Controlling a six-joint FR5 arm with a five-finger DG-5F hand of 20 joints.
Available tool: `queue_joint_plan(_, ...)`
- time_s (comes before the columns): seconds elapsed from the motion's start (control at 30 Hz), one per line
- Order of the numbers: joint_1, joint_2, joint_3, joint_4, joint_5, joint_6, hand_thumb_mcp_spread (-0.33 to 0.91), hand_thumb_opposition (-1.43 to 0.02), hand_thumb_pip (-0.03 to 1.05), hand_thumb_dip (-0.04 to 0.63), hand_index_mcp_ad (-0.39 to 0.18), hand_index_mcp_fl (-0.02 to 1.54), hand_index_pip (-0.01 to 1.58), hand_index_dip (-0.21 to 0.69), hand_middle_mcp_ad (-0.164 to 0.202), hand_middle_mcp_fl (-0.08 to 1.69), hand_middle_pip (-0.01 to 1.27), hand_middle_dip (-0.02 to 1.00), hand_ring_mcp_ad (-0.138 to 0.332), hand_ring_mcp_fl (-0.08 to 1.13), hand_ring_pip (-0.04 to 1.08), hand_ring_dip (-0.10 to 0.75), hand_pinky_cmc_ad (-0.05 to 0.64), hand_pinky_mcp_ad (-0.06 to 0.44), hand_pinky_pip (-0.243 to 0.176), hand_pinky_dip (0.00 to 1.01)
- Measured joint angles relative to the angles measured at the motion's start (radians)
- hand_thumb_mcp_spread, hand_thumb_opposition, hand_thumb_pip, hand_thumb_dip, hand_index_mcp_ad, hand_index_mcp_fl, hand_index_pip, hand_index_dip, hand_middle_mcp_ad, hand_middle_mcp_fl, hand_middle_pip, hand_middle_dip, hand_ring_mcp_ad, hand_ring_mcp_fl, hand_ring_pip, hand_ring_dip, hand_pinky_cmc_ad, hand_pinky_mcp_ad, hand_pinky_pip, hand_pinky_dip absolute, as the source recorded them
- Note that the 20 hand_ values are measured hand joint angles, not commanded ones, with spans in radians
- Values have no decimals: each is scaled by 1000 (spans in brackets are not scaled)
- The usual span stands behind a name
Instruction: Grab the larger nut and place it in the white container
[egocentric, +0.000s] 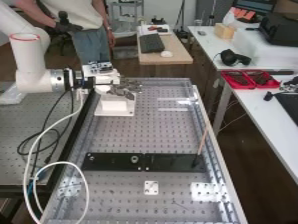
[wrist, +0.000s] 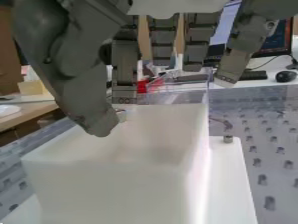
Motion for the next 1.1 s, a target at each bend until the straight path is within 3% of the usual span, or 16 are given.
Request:
queue_joint_plan(0.2,14,15,4,-43,34,1,332,-869,810,253,-152,-7,1541,-12,72,2,127,154,134,0,298,75,339,278,-105,775)
queue_joint_plan(0.47,-4,45,25,-79,23,5,304,-869,810,253,-152,-3,1447,-89,72,5,124,154,134,0,297,63,339,278,-105,836)
queue_joint_plan(0.67,-51,114,63,-105,55,12,269,-869,810,253,-154,-5,1388,-133,66,3,124,154,134,0,297,63,339,278,-105,860)
queue_joint_plan(0.8,-114,168,118,-132,77,33,246,-869,810,253,-152,-9,1346,-162,70,3,126,154,134,0,295,58,339,278,-105,871)
queue_joint_plan(0.97,-208,189,221,-227,55,70,190,-836,810,236,-150,-2,1272,-194,73,5,126,154,134,0,278,58,340,278,-106,873)
queue_joint_plan(1.1,-289,187,317,-322,8,81,133,-806,810,220,-150,0,1014,-206,73,5,127,164,140,0,202,61,342,314,-105,843)
